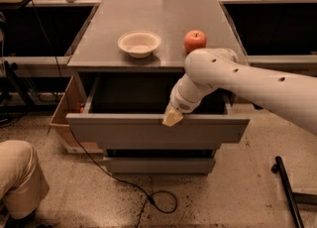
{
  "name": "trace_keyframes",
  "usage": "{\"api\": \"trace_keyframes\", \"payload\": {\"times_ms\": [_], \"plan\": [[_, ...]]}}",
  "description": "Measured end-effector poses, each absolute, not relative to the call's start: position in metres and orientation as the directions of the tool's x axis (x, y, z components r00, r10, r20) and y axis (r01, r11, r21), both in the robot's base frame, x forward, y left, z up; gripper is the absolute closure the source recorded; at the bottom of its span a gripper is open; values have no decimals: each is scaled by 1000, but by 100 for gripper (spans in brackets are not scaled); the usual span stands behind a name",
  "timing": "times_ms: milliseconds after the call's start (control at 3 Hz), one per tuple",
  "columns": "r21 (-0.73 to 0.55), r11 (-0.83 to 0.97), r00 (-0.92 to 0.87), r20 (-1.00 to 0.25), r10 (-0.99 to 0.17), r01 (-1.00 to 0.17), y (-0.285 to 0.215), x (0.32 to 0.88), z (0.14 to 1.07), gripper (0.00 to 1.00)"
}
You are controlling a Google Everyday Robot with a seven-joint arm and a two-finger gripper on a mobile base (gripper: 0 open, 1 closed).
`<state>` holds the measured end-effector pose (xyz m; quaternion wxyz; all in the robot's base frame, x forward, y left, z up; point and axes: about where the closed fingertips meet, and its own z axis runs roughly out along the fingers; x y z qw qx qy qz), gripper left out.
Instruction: Close top drawer
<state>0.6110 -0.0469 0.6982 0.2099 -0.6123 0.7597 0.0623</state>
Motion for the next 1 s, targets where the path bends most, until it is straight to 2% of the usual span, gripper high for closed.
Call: {"api": "trace_keyframes", "payload": {"times_ms": [333,1000], "plan": [[-167,243,-162,-393,-905,-956,-49,613,698,82],[-176,247,-159,-403,-901,-953,-59,606,708,35]]}}
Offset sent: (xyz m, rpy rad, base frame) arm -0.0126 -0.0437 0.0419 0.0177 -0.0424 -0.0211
